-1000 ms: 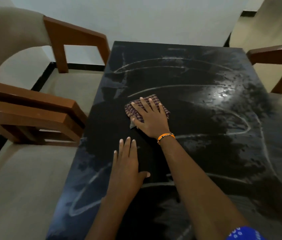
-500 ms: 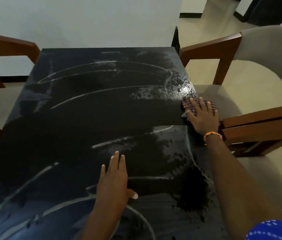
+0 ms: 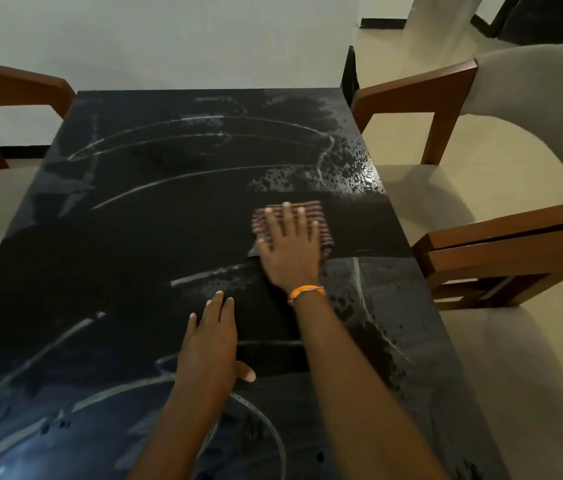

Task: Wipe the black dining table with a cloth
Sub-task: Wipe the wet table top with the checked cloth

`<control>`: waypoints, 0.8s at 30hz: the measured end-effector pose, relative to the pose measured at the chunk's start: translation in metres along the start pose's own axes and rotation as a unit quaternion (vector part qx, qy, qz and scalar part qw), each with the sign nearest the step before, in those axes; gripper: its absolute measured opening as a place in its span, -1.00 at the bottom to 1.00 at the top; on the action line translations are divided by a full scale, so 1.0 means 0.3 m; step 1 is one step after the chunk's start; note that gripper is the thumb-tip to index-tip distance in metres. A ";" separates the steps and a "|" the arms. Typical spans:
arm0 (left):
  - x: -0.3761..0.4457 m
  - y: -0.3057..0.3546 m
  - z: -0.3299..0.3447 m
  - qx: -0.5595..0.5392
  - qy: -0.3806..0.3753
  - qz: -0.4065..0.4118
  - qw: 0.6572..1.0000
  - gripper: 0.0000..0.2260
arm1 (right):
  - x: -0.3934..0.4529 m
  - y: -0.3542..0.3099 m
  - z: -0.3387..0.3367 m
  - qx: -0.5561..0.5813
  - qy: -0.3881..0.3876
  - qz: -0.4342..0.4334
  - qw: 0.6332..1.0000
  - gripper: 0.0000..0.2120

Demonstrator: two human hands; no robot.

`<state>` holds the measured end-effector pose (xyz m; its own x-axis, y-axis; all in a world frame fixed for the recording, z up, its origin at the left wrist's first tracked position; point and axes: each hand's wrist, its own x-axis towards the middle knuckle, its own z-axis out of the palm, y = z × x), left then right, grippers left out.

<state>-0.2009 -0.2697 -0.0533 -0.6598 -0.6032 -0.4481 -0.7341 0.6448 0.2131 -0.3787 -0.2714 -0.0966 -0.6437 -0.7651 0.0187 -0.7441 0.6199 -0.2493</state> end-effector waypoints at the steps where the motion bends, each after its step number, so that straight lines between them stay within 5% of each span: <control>1: 0.001 0.002 -0.002 0.002 0.000 -0.003 1.000 0.02 | -0.016 -0.062 0.016 0.010 -0.014 -0.042 0.999 -0.44; 7: -0.007 0.004 -0.006 0.000 0.003 -0.001 1.000 0.01 | -0.105 -0.006 0.008 -0.002 -0.026 -0.145 0.989 -0.48; 16: -0.008 -0.014 0.008 -0.011 0.022 0.017 1.000 0.01 | -0.237 0.462 -0.126 -0.056 0.040 0.107 0.992 -0.48; 20: -0.008 -0.030 0.011 -0.021 0.039 0.034 0.998 -0.01 | -0.267 0.377 -0.107 -0.042 0.030 0.188 0.981 -0.47; 24: -0.042 -0.095 0.028 -0.061 0.070 0.069 0.993 -0.07 | -0.258 0.201 -0.066 -0.039 0.010 0.169 0.985 -0.46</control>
<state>-0.1704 -0.2766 -0.0609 -0.7650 -0.5779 -0.2841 -0.6435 0.6688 0.3724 -0.3773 -0.1715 -0.0938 -0.8601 -0.5091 -0.0325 -0.4972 0.8509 -0.1696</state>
